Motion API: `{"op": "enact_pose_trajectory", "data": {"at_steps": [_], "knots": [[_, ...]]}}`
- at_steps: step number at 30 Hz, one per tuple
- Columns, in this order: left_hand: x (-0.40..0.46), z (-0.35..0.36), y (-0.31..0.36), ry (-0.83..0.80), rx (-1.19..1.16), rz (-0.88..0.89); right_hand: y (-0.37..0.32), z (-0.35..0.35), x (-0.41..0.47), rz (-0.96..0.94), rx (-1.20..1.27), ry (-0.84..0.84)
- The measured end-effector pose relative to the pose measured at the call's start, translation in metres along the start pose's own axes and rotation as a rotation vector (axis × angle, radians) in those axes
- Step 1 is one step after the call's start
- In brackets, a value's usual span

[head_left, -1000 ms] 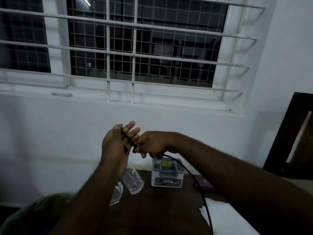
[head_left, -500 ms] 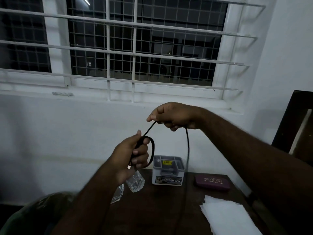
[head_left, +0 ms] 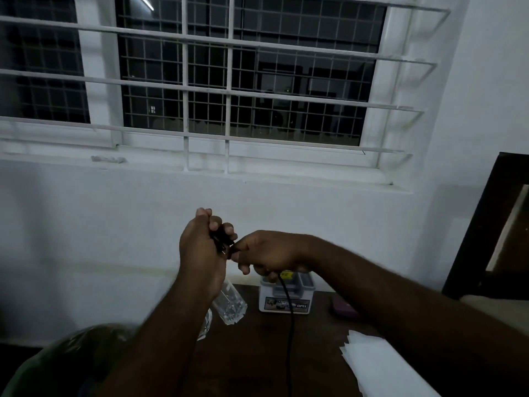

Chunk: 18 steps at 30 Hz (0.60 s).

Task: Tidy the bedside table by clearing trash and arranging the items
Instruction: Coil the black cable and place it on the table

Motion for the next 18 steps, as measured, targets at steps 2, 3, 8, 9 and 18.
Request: {"op": "enact_pose_trajectory", "data": {"at_steps": [2,3,8,9,18], "knots": [[-0.004,-0.002,0.014,0.045,0.341,0.182,-0.008,0.001,-0.005,0.028,-0.114,-0.055],[-0.006,0.001,0.022,0.042,0.53,0.287,-0.013,0.001,-0.008,0.03,-0.151,-0.092],[-0.011,0.014,0.008,-0.186,0.961,0.248,-0.036,-0.033,-0.027,-0.007,-0.184,-0.079],[-0.012,0.013,-0.004,-0.259,0.874,0.096,-0.039,-0.045,-0.028,-0.025,-0.202,-0.019],[-0.025,0.033,-0.018,-0.34,-0.145,-0.355,0.007,-0.058,-0.011,-0.097,-0.085,0.273]]}}
Point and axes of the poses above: each hand's wrist, its own x-axis towards the middle knuckle, its own z-axis out of the palm, y = z × x, the point moved 9 cm from there along x, towards the middle knuckle, and after that the axes turned 3 degrees about x, right-handed, at the moved point
